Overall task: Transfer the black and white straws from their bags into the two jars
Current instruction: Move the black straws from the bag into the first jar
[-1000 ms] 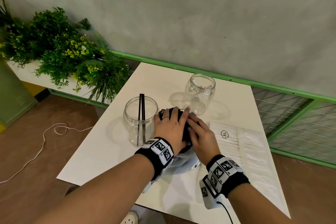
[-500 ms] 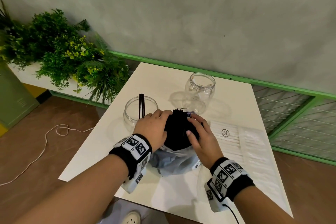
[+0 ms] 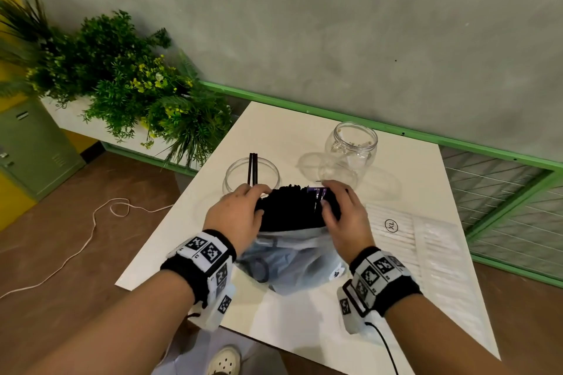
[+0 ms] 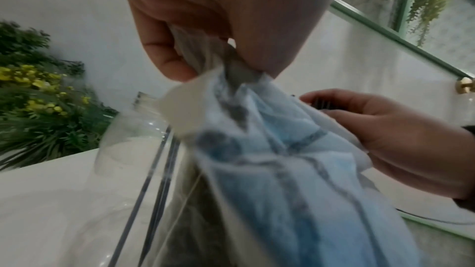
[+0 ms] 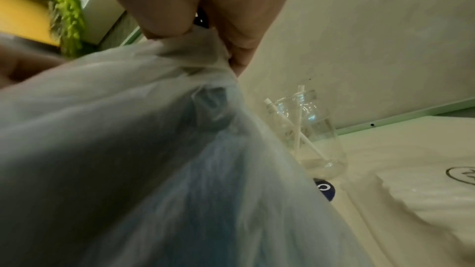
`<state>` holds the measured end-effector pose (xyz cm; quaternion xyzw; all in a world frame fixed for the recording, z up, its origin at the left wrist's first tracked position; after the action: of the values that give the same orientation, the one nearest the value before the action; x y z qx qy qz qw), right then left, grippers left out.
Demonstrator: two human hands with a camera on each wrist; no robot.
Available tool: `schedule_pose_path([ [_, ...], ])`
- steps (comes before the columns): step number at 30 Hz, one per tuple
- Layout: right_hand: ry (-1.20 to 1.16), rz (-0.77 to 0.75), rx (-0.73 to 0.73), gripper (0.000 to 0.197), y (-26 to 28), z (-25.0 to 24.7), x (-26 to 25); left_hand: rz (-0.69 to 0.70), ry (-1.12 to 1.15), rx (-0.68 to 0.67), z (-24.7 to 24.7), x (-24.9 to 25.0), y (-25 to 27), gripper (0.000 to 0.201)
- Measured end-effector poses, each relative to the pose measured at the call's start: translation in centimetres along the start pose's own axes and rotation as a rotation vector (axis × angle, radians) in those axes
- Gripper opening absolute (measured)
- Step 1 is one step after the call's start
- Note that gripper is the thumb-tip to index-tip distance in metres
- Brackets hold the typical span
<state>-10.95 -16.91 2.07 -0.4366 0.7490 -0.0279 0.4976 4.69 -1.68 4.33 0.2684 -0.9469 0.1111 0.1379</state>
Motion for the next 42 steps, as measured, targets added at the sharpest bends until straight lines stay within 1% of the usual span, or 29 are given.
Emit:
schedule_pose_path([
  [2,-0.033,0.027,0.010,0.034,-0.1,-0.4,0.4,-0.021,0.003,0.019,-0.2,-0.5,0.3,0.039],
  [4,-0.022,0.056,-0.062,0.031,0.2,0.2,1.0,-0.028,-0.001,0.006,-0.1,-0.5,0.4,0.040],
  [6,-0.012,0.071,-0.111,0.034,0.5,0.8,1.5,-0.042,-0.011,-0.024,0.0,-0.5,0.3,0.043],
  [8,-0.021,0.089,-0.100,0.031,0.2,0.9,1.4,-0.075,0.005,-0.070,0.0,-0.8,0.5,0.053],
  [10,-0.019,0.072,-0.081,0.033,0.1,0.7,1.2,-0.123,0.033,-0.124,0.2,-1.2,1.0,0.066],
  [12,-0.016,0.051,-0.088,0.032,0.0,0.6,1.1,-0.179,0.088,-0.173,0.5,-1.6,1.7,0.073],
  [14,0.003,0.077,-0.129,0.029,-0.1,0.8,1.6,-0.237,0.189,-0.193,1.0,-2.1,2.2,0.077],
  [15,0.017,0.095,-0.155,0.030,-0.1,0.8,1.8,-0.262,0.244,-0.192,1.3,-2.3,2.4,0.079],
  [16,0.034,0.107,-0.170,0.036,0.0,0.8,2.0,-0.281,0.294,-0.189,1.4,-2.4,2.6,0.079],
  [18,0.096,0.102,-0.129,0.052,0.3,0.3,1.6,-0.289,0.350,-0.188,1.6,-2.4,2.7,0.078],
  [19,0.145,0.051,-0.074,0.056,0.7,0.0,0.9,-0.280,0.359,-0.187,1.7,-2.3,2.7,0.077],
  [20,0.191,-0.036,-0.021,0.058,1.2,-0.3,-0.1,-0.267,0.365,-0.181,1.7,-2.2,2.7,0.076],
  [21,0.233,-0.155,-0.001,0.059,1.9,-0.2,-1.5,-0.255,0.368,-0.171,1.8,-2.0,2.6,0.075],
  [22,0.274,-0.294,-0.027,0.059,2.7,0.2,-2.8,-0.247,0.368,-0.161,1.9,-2.0,2.6,0.075],
  [23,0.314,-0.422,-0.098,0.060,3.7,0.8,-3.8,-0.240,0.369,-0.151,1.9,-1.8,2.6,0.075],
  [24,0.355,-0.507,-0.199,0.063,4.5,1.7,-4.4,-0.233,0.377,-0.140,1.9,-1.7,2.5,0.075],
  [25,0.406,-0.535,-0.301,0.070,5.3,2.6,-4.3,-0.232,0.400,-0.127,1.9,-1.6,2.6,0.076],
  [26,0.468,-0.520,-0.379,0.078,5.8,3.3,-3.9,-0.241,0.446,-0.115,2.0,-1.6,2.7,0.079],
  [27,0.528,-0.482,-0.424,0.083,6.2,3.9,-3.3,-0.260,0.516,-0.104,2.0,-1.6,2.8,0.082],
  [28,0.572,-0.439,-0.442,0.083,6.4,4.3,-2.8,-0.290,0.603,-0.093,2.2,-1.6,3.0,0.086],
  [29,0.595,-0.401,-0.432,0.078,6.4,4.6,-2.6,-0.337,0.691,-0.089,2.4,-1.8,3.1,0.090],
  [31,0.594,-0.366,-0.376,0.058,6.2,4.8,-2.4,-0.466,0.856,-0.102,2.8,-2.1,3.3,0.101],
  [33,0.573,-0.360,-0.342,0.046,6.2,4.9,-2.5,-0.605,0.977,-0.182,3.3,-1.9,3.8,0.104],
  [34,0.559,-0.365,-0.331,0.044,6.2,4.9,-2.5,-0.651,0.988,-0.261,3.3,-1.6,4.0,0.099],
  [36,0.507,-0.392,-0.312,0.043,6.5,4.8,-2.6,-0.694,0.968,-0.423,3.2,-0.6,4.5,0.083],
  [37,0.478,-0.410,-0.297,0.043,6.6,4.8,-2.5,-0.704,0.961,-0.471,3.1,0.0,4.6,0.075],
  [38,0.457,-0.424,-0.282,0.042,6.7,4.8,-2.4,-0.711,0.958,-0.489,3.2,0.4,4.7,0.068],
  [40,0.441,-0.455,-0.260,0.034,7.0,4.9,-2.2,-0.714,0.946,-0.457,3.4,0.9,4.4,0.055],
  [42,0.441,-0.489,-0.287,0.015,7.7,4.9,-1.9,-0.721,0.938,-0.412,3.8,0.8,4.1,0.043],
])
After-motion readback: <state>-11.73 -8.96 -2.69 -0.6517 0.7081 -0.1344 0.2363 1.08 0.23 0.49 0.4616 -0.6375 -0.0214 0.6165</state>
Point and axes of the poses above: each hand's wrist, its own y-axis away from the middle knuckle, its own z-axis out of the palm, x = y × z, the point moved 3 cm from there along -y, towards the middle knuckle, and after that the axes turned 4 degrees about -y, right-handed, at the moved point
